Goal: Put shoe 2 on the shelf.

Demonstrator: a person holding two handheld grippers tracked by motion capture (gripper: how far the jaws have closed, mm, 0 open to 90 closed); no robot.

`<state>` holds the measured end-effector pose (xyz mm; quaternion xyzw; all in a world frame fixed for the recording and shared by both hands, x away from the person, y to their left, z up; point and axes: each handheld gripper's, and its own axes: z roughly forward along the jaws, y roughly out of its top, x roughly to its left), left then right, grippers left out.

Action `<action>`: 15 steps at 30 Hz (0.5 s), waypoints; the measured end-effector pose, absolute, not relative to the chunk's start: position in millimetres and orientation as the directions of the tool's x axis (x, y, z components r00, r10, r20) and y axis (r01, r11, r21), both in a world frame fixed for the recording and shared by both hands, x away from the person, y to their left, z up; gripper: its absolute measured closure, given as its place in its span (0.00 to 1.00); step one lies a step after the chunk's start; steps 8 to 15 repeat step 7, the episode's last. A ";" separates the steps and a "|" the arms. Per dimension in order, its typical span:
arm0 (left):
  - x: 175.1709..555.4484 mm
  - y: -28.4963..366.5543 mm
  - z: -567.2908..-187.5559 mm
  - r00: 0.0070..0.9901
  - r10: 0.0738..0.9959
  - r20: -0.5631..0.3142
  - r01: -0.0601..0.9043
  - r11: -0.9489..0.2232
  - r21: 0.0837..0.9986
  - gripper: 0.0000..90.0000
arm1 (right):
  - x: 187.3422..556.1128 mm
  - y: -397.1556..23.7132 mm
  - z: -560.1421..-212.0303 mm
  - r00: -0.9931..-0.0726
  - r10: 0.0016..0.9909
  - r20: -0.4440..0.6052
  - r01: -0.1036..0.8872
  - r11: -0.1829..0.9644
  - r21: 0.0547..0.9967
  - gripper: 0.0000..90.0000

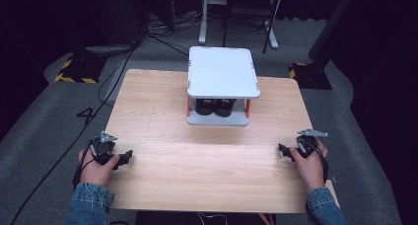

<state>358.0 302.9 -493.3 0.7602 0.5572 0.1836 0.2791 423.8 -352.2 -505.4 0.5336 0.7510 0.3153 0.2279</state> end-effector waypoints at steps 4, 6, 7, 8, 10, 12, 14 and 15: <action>358.0 301.6 -497.8 0.317 0.948 -0.027 0.734 -0.227 0.640 0.19 | 425.2 -350.9 -505.8 -0.324 0.946 -0.012 0.659 0.234 0.715 0.01; 358.1 300.7 -498.3 0.318 0.948 -0.014 0.730 -0.235 0.642 0.19 | 425.6 -350.8 -505.9 -0.323 0.946 -0.013 0.658 0.235 0.715 0.01; 358.2 300.5 -498.8 0.319 0.948 -0.017 0.727 -0.233 0.645 0.18 | 425.8 -350.9 -505.8 -0.325 0.946 -0.013 0.659 0.236 0.714 0.01; 358.2 300.5 -498.8 0.319 0.948 -0.017 0.727 -0.233 0.645 0.18 | 425.8 -350.9 -505.8 -0.325 0.946 -0.013 0.659 0.236 0.714 0.01; 358.2 300.5 -498.8 0.319 0.948 -0.017 0.727 -0.233 0.645 0.18 | 425.8 -350.9 -505.8 -0.325 0.946 -0.013 0.659 0.236 0.714 0.01; 358.2 300.5 -498.8 0.319 0.948 -0.017 0.727 -0.233 0.645 0.18 | 425.8 -350.9 -505.8 -0.325 0.946 -0.013 0.659 0.236 0.714 0.01; 358.2 300.5 -498.8 0.319 0.948 -0.017 0.727 -0.233 0.645 0.18 | 425.8 -350.9 -505.8 -0.325 0.946 -0.013 0.659 0.236 0.714 0.01; 358.2 300.5 -498.8 0.319 0.948 -0.017 0.727 -0.233 0.645 0.18 | 425.8 -350.9 -505.8 -0.325 0.946 -0.013 0.659 0.236 0.714 0.01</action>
